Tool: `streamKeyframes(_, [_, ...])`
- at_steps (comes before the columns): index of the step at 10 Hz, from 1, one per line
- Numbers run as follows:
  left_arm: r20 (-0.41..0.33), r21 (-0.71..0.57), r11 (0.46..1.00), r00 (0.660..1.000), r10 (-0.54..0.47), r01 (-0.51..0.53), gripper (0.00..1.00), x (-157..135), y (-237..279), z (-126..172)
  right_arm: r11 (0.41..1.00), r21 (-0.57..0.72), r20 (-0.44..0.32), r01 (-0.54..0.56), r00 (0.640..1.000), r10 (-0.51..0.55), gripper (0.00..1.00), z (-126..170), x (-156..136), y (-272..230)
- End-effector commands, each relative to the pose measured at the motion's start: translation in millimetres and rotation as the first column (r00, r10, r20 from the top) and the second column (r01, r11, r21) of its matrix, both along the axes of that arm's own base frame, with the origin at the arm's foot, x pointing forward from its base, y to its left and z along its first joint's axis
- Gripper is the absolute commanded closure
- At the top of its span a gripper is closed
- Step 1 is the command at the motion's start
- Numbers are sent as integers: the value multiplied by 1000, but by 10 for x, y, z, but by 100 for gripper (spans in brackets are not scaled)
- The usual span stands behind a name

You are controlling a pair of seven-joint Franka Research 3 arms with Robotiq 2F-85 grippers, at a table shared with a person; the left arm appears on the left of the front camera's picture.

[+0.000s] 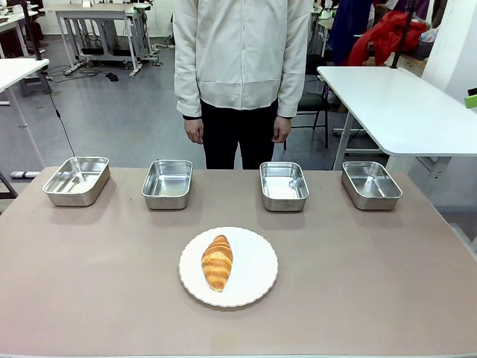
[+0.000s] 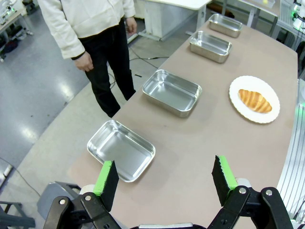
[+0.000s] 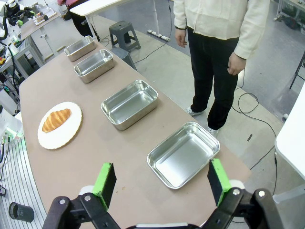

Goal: Place the bread in the container.
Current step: Place the Butter Roll into the Airtight Container indicated by the human.

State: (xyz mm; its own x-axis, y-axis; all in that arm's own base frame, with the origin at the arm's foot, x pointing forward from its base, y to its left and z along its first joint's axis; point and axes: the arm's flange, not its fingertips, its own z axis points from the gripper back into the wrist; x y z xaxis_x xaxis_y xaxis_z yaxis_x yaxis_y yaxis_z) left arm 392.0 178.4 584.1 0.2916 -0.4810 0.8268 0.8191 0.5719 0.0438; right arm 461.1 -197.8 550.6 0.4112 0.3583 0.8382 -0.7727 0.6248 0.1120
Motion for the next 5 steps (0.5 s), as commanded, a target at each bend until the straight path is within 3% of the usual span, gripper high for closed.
streamKeyframes(1, [10,2,1000,1000,-12,12,0,-13,2,5,1000,2,4,0,1000,0,0,9,2,6])
streamKeyframes(5, [10,2,1000,1000,-12,12,0,-13,2,5,1000,2,4,0,1000,0,0,9,2,6])
